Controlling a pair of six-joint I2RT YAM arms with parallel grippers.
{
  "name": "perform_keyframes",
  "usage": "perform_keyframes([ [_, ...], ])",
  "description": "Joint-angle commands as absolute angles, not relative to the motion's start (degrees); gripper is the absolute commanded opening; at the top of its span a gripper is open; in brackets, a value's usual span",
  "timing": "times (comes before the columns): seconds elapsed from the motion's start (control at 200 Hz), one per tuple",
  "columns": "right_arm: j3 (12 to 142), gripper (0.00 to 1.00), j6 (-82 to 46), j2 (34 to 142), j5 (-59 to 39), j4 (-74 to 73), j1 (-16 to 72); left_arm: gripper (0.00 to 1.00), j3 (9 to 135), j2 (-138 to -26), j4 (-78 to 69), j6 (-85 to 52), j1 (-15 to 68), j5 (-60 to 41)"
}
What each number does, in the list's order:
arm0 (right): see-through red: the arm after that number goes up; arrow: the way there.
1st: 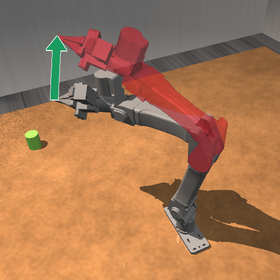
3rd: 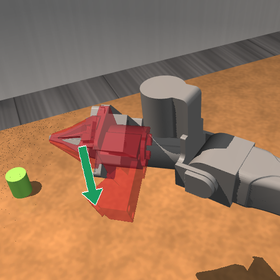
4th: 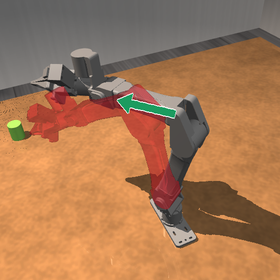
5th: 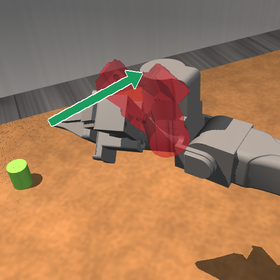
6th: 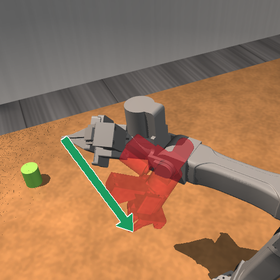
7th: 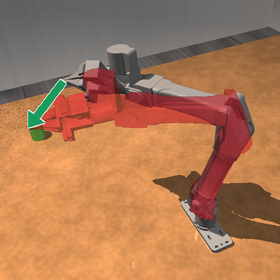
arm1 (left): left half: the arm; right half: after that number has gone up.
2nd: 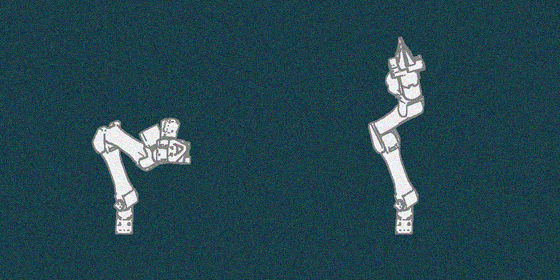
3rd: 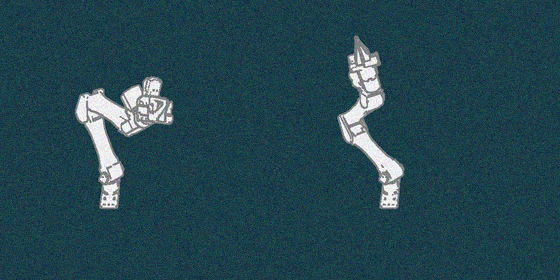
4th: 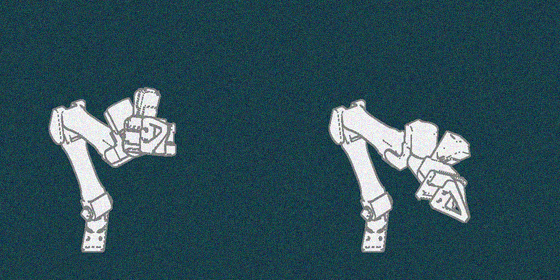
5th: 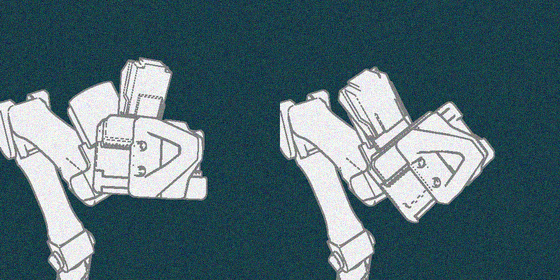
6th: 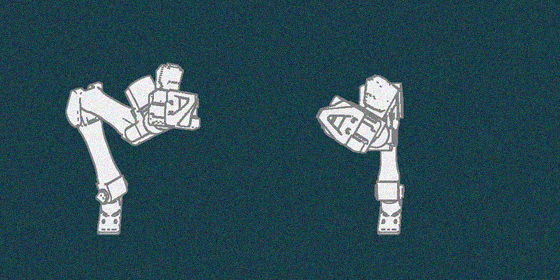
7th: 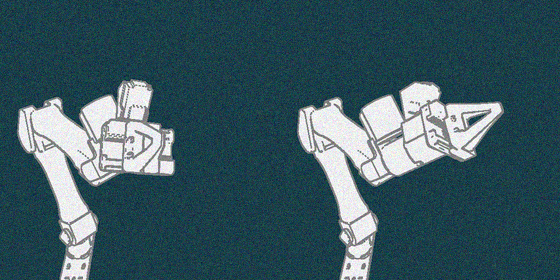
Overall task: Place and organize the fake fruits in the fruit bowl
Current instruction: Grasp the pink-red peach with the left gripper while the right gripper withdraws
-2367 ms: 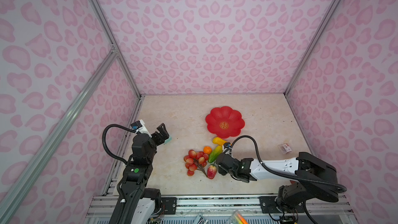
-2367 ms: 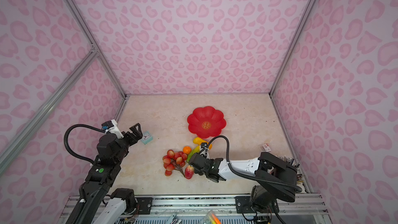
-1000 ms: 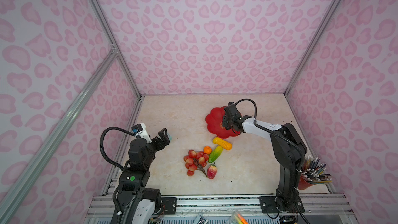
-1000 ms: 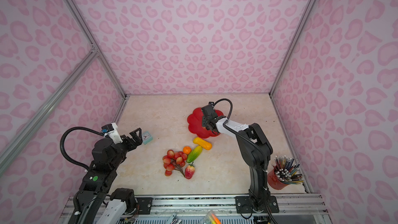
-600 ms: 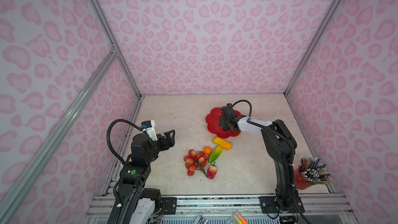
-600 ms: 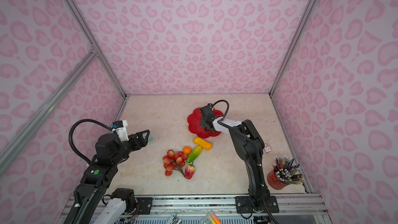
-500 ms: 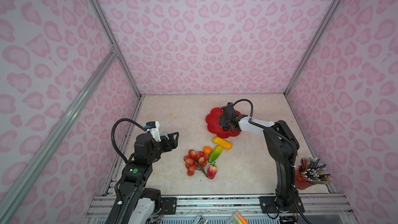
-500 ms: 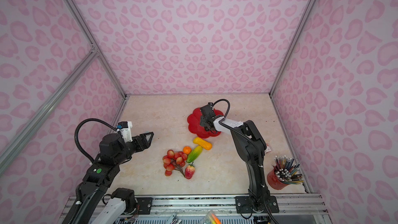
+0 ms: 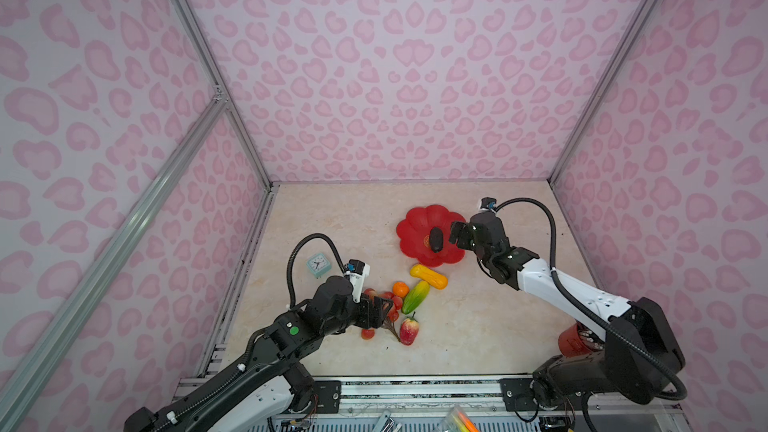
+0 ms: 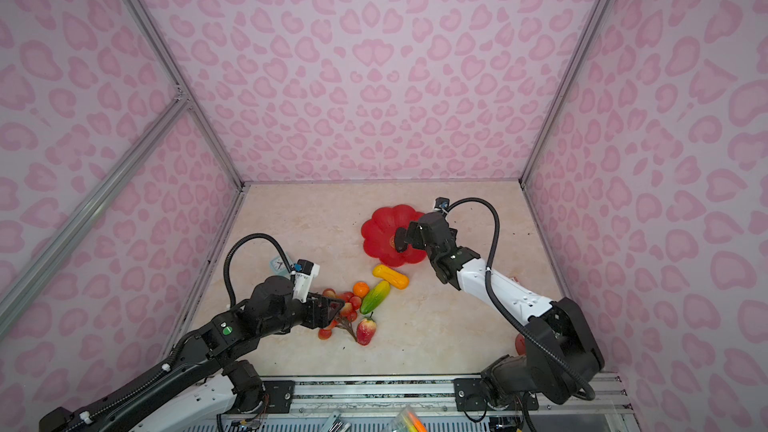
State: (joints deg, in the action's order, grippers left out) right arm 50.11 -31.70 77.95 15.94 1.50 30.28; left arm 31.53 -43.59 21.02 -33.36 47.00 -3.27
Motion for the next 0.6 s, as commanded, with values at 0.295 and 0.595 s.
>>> perform_keyframes([
  [0.295,37.37,0.98,-37.56,63.19,19.10,5.18,30.51,0.80,38.57,-60.97,20.82,-31.47,64.09,1.88],
  [0.595,31.93,0.98,-39.37,56.52,21.84,5.35,30.41,0.78,41.47,-74.90,18.91,-31.40,65.74,-1.26],
])
